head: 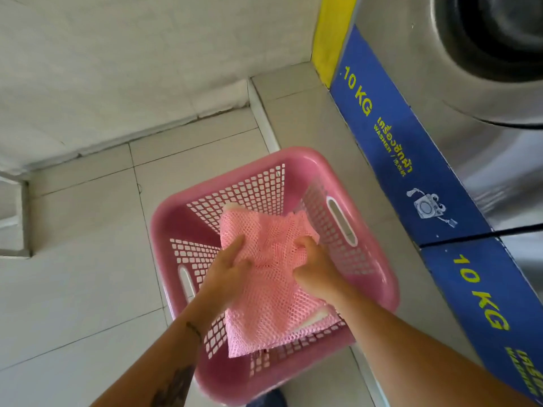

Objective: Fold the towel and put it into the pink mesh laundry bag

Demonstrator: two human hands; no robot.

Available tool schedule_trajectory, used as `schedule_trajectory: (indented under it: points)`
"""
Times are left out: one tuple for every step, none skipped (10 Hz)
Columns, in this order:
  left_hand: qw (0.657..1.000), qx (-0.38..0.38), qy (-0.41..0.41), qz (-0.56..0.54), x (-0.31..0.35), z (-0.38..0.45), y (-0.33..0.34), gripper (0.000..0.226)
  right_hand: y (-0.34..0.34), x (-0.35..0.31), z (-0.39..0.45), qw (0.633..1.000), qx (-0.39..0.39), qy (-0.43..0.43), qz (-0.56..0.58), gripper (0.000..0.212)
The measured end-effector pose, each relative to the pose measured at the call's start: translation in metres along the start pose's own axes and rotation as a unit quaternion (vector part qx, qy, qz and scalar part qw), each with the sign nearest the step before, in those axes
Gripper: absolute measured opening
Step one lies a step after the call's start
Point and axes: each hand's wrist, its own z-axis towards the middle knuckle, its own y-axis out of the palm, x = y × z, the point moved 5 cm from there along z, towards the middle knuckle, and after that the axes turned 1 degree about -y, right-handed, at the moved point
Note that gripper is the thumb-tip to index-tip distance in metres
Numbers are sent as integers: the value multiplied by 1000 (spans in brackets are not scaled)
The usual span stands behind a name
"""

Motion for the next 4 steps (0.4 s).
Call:
schedule_trajectory:
  points:
    - [991, 3, -4, 135, -6, 15, -5, 53, 5, 0, 5, 996, -34, 1, -79, 82]
    - [978, 29, -9, 208, -4, 15, -10, 43, -5, 1, -6, 994, -27, -7, -103, 78]
    - [980, 15, 28, 196, 10, 1, -6, 36, -20, 4, -33, 994, -24, -14, -105, 71]
    - [983, -2, 69, 172, 38, -26, -3, 32, -44, -3, -68, 996, -5, -15, -93, 57]
